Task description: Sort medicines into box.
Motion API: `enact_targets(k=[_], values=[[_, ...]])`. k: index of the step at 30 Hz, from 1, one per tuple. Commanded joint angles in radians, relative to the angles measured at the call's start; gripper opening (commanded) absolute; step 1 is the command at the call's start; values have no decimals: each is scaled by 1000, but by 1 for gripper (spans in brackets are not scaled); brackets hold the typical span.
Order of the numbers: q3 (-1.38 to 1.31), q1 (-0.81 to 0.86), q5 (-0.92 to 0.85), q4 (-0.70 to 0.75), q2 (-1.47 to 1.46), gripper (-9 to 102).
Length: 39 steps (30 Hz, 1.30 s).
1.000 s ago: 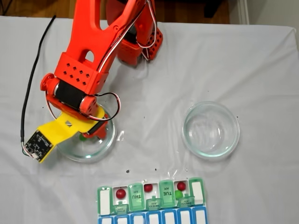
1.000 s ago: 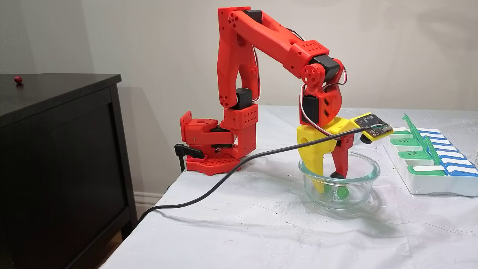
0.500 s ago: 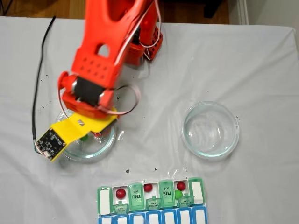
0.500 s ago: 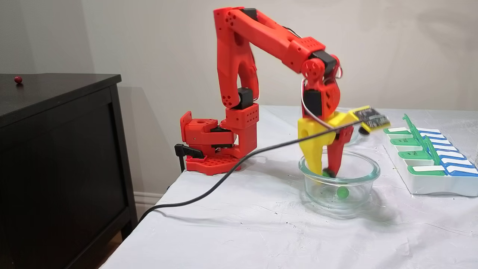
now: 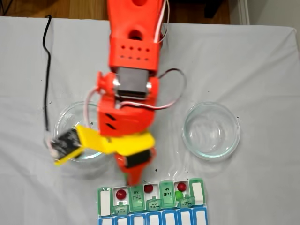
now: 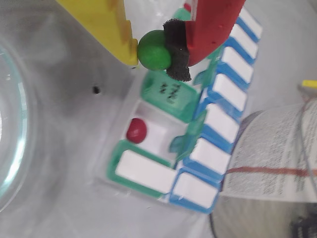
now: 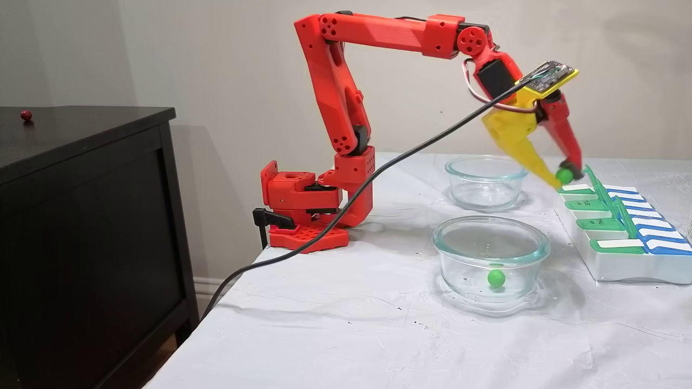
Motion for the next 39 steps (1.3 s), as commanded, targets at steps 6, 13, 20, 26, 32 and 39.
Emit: enact_targets(k=[6,13,20,26,32,39], values=[[-55,-114,84,-118,-123,0],[-72,-124,84,-170,-179,0],[-112,-106,100,-250,-236,0],[-118,-103,86,-288,-284,0],[-106,-98,77,-314,-276,9],[-91,-95,74,-250,-215,21]])
